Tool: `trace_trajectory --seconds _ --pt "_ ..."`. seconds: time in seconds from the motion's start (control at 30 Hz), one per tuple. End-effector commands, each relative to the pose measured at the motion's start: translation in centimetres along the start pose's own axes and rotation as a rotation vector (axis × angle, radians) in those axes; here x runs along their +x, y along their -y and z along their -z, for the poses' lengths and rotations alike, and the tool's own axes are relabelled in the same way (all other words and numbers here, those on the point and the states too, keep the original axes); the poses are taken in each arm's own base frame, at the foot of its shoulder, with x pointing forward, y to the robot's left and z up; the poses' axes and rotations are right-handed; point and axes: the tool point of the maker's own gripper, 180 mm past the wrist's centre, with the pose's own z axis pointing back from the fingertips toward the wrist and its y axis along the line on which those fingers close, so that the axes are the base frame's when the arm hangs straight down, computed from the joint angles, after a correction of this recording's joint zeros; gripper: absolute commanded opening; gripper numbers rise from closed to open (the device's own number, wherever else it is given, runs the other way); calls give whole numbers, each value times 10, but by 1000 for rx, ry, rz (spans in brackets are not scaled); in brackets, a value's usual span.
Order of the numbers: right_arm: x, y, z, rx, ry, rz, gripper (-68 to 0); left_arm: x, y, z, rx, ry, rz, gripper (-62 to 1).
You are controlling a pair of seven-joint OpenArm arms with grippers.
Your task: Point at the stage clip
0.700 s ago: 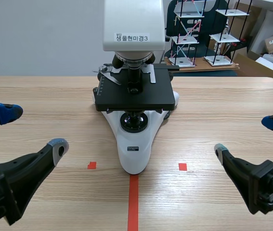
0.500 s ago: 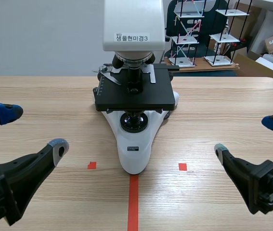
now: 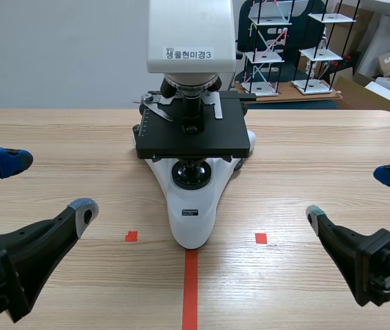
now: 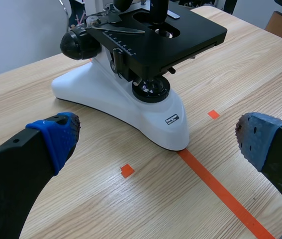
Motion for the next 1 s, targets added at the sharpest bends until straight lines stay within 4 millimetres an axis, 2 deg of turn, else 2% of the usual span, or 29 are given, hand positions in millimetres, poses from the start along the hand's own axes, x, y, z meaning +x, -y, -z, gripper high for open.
trace_trajectory --seconds 0.0,0.6,0.63,0.77,0.97 --pt "9 2 0 -1 32 -5 4 5 3 0 -7 21 -6 14" --pt "11 2 1 -7 38 0 4 10 2 0 -6 43 -5 14" --pt "11 3 2 -9 37 -3 4 12 2 0 -6 57 -5 -3" --pt "10 3 2 -10 34 -5 4 17 3 1 -9 82 -5 -220" --pt "11 3 2 -11 36 -6 4 13 1 11 -53 69 29 -545"
